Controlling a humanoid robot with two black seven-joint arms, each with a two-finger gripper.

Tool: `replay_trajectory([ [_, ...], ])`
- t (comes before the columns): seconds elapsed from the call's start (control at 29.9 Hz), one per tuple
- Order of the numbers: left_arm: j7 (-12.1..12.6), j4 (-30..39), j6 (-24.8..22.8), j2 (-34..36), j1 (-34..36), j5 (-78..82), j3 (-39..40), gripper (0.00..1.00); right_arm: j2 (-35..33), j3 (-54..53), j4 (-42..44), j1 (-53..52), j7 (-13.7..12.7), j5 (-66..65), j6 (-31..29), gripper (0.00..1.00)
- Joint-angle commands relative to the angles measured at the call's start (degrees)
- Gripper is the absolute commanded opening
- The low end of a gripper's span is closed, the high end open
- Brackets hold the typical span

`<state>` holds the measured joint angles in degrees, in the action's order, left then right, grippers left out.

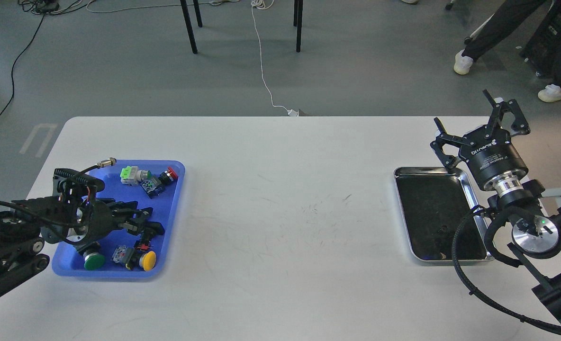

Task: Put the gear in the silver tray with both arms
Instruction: 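Grasp another black gear in the blue tray with the left gripper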

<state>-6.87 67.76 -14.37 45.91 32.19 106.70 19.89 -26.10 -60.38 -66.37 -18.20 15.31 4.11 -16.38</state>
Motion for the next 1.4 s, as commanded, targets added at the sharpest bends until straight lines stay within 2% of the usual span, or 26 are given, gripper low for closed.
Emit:
replay_trajectory([
  [0.0,-0.16,0.00,-0.04,0.14,-0.02,0.18,-0.03,0.41,0.00,0.00,-0.08,0.01,-0.02,0.02,0.04,0.99],
  [0.33,-0.25,0.00,-0.31,0.49,-0.11,0.35,-0.20,0.40,-0.09,0.17,-0.08,0.01,0.07,0.02,-0.05,0.99],
  [0.57,-0.42,0.00,-0.48,0.58,0.33,0.53,-1.60,0.34,-0.09,0.35,-0.08,0.01,0.07,-0.07,-0.14,0.99],
  [0.87,-0.34,0.09,-0.57,0.41,0.59,0.44,-2.22,0.33,-0.09,0.44,-0.08,0.01,-0.02,-0.07,-0.14,0.98],
  [1.07,-0.34,0.09,-0.83,0.41,0.68,0.27,-2.14,0.22,-0.09,0.35,-0.08,0.01,-0.02,-0.07,-0.14,0.99],
  [1.17,-0.34,0.09,-2.59,0.41,0.94,0.00,-2.14,0.16,-0.09,0.26,-0.08,0.01,-0.02,-0.07,-0.05,0.99],
  [1.37,-0.34,0.35,-3.12,0.49,2.00,-0.09,-2.05,0.15,-0.17,0.17,-0.08,0.01,-0.02,-0.07,-0.05,0.99],
])
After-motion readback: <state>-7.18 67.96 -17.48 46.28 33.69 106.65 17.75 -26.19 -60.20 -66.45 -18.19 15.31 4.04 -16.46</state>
